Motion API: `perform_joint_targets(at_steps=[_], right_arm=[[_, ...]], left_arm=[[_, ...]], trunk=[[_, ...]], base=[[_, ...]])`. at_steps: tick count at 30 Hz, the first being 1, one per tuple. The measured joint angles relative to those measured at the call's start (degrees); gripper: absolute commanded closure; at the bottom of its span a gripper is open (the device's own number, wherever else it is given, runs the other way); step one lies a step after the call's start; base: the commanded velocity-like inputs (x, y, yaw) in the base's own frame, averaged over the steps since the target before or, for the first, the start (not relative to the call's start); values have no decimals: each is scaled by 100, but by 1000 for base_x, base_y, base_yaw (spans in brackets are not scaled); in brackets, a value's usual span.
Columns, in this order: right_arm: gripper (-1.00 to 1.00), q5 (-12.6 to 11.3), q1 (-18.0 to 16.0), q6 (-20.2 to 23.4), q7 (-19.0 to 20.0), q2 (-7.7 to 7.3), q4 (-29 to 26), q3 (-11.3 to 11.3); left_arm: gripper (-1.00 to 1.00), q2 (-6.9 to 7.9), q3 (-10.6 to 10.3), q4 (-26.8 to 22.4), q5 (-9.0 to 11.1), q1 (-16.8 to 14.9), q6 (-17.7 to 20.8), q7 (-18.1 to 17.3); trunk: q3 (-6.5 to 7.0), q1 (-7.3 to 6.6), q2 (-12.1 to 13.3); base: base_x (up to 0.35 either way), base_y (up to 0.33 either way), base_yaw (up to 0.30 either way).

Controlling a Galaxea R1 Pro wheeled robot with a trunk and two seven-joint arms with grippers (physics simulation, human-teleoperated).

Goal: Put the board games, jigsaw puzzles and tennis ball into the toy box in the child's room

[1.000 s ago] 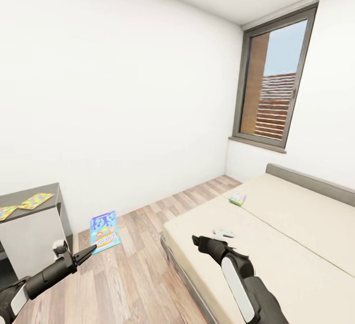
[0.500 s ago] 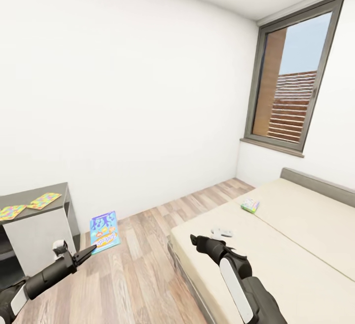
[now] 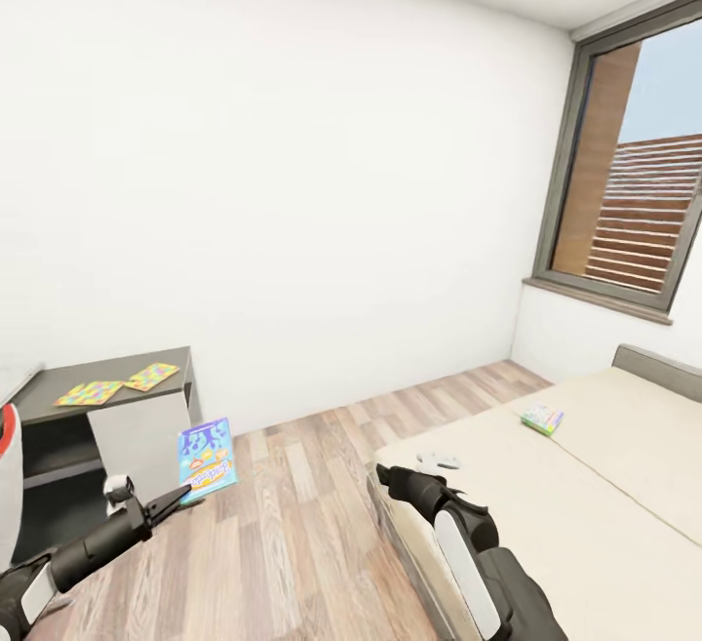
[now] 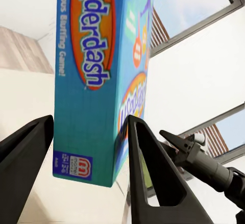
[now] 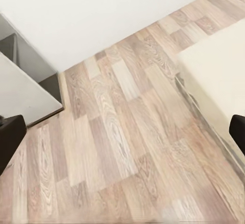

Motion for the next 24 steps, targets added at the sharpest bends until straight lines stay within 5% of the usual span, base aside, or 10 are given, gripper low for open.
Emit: perform_joint_targets(at_steps=[24], right_arm=[[-100, 3, -3, 27, -11, 97, -9, 0]], left_arm=[[100, 0, -2, 1, -5, 1, 0, 4]], trunk=[[-78, -3, -2]], base=[[-8, 15, 274]])
